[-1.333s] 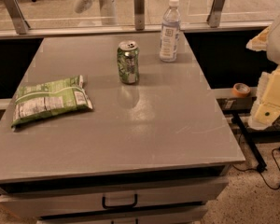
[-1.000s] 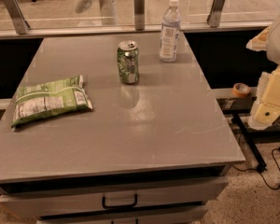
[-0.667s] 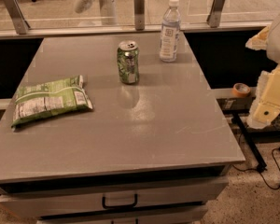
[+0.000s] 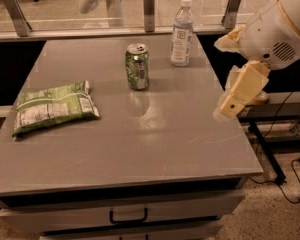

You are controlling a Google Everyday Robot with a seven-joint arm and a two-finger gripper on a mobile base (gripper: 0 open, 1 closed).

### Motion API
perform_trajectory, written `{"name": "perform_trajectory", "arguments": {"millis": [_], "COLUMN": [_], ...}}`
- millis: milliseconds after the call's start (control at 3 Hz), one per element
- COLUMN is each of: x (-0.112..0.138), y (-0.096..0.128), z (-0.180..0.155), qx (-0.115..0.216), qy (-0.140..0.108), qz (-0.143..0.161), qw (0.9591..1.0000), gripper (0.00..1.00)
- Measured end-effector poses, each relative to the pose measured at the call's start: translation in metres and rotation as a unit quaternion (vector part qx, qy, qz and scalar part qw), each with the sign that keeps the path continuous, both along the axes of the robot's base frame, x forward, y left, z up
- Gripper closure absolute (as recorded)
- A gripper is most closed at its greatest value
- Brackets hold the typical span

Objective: Knock green can over

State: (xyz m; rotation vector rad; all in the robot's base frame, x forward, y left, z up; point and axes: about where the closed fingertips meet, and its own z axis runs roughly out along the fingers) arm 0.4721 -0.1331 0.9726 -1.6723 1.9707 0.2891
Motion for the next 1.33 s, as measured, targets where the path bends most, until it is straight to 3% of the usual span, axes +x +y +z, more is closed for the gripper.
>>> {"name": "perform_trajectory", "arguments": {"millis": [333,667,1000,1333], "x": [0.019,0.040,0.074,0.075], "y": [0.068,0.122,0.156,0.163], "z": [-0.010,-0.018,-0.018,-0.018], "qx": [0.104,0.174,0.197,0.197], "qy": [0.022,0.037,0.036,0.036], "qz": [0.025,0.016,-0.005,-0.003], "qw": [0.9940,0.9840,0.9798,0.9796], "gripper": [0.00,0.00,0.00,0.00]}}
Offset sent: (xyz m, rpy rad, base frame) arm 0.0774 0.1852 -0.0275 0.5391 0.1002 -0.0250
